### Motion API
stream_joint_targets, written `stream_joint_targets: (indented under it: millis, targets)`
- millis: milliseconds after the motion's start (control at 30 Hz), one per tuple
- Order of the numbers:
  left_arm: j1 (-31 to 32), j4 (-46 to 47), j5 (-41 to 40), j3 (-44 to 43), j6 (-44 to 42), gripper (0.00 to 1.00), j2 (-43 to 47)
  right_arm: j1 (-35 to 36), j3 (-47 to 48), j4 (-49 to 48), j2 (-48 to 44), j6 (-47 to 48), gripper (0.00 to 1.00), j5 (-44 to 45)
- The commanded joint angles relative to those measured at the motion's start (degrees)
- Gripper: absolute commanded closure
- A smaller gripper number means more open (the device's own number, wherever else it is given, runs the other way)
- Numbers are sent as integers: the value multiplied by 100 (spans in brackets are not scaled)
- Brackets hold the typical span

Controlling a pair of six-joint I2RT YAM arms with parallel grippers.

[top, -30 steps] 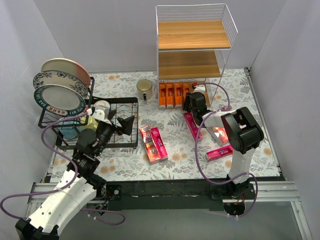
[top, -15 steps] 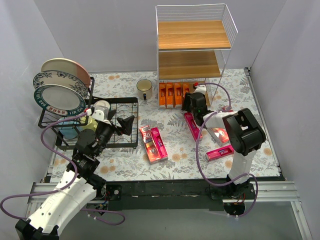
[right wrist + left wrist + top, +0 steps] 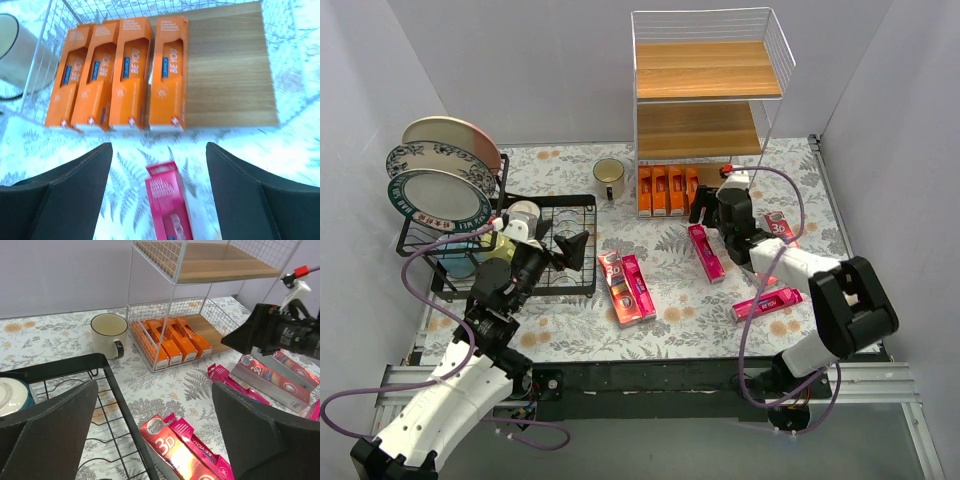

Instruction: Place and organize the toothpastes onto the shelf

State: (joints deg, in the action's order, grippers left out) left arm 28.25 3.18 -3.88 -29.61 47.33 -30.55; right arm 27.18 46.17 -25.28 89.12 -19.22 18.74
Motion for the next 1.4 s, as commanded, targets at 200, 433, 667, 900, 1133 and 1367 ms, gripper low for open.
stream_joint_targets:
  millis: [200,433,667,900,1133,1367]
  targets:
    - [14,-46,36,-160,-75,2,-4,-949,-820,2297,-1826,130,4,-731]
    - [14,-19,98,-160,-66,2,-30,-2075,-1321,2844,-2496,103,3,-1564]
    - [14,-19,133,-160,-66,2,-57,-2279,-1383,3072,-2067,208,4,-2173]
    - [14,-19,124,-160,-66,2,-57,-2051,-1532,3239,-2012,287,5,-2657]
    - [14,-19,151,-168,-66,2,-74,-1251,-1910,3416,-2609,-20,11,-1315]
    - [14,-19,151,-177,-66,2,-101,-820,-2288,3328,-3252,-450,21,-319]
